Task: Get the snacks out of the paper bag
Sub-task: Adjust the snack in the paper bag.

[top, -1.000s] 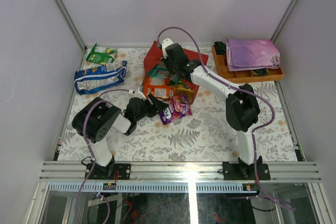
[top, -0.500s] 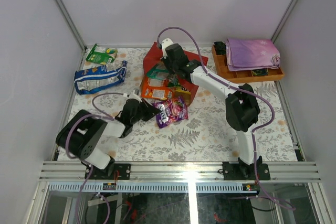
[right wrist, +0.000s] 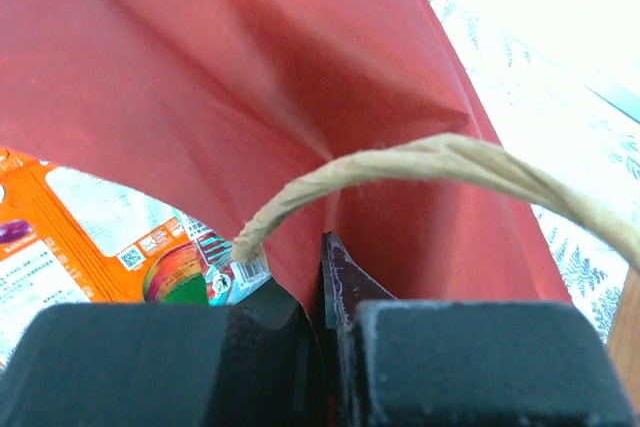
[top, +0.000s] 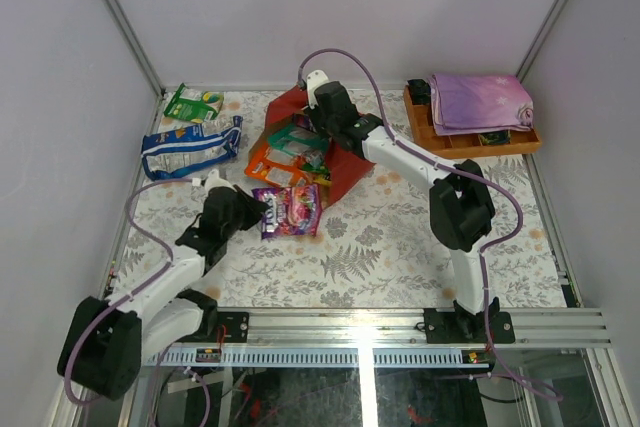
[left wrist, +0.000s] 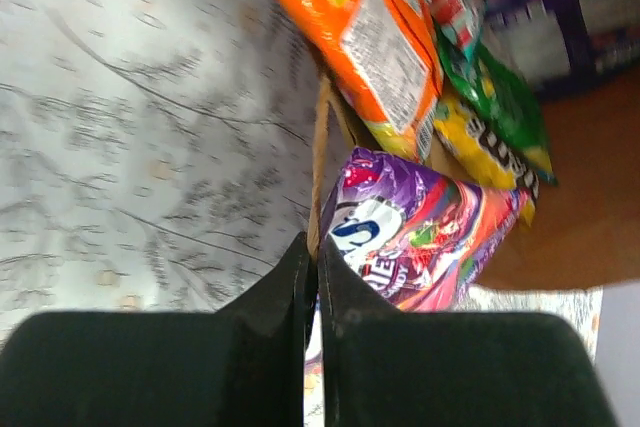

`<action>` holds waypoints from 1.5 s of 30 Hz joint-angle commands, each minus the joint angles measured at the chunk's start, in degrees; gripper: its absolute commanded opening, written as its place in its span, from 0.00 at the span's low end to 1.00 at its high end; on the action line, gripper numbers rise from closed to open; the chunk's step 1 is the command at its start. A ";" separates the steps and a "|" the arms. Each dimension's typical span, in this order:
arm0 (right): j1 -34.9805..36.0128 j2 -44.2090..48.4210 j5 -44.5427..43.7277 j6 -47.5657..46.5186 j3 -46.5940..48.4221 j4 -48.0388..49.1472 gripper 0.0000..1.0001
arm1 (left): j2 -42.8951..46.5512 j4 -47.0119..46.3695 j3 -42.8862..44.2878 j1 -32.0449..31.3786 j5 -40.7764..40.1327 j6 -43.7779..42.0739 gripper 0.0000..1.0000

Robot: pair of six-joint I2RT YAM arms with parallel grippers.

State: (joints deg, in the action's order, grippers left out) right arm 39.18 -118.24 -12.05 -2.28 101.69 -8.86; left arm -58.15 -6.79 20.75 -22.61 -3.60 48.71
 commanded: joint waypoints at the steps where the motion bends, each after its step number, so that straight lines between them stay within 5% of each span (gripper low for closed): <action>1: -0.33 0.72 -0.11 0.44 0.34 0.92 0.00 | 5.48 8.60 0.43 8.68 -1.63 -2.66 0.00; 8: -0.33 1.42 -0.67 0.44 -1.13 1.51 0.00 | 5.41 11.19 1.41 19.06 7.99 -5.71 0.07; 16: -0.33 1.83 -0.15 0.88 -2.07 1.92 0.00 | -0.33 5.40 -0.13 21.06 18.53 -5.75 0.16; 25: -3.75 1.38 0.82 1.69 -2.28 1.92 0.00 | 10.75 11.38 -0.76 24.29 8.26 -1.25 0.16; 27: -5.08 1.59 1.93 2.60 -2.07 1.92 0.00 | 12.75 10.82 -1.07 25.24 7.78 -0.55 0.29; 30: -6.06 1.94 1.95 2.62 -1.67 1.64 0.00 | 9.85 7.36 -1.54 25.29 12.54 -1.91 0.65; 32: -6.57 1.80 2.26 2.67 -0.79 1.10 0.00 | 5.75 5.85 -1.85 25.21 15.44 -2.40 0.76; 45: -9.72 -0.18 7.82 3.23 0.37 -0.08 0.00 | -11.07 -3.04 -4.26 21.43 22.25 -5.11 0.68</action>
State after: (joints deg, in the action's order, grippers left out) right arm 31.42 -118.24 -5.21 0.23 99.48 -8.19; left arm -65.82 -7.60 16.93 1.30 16.67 45.01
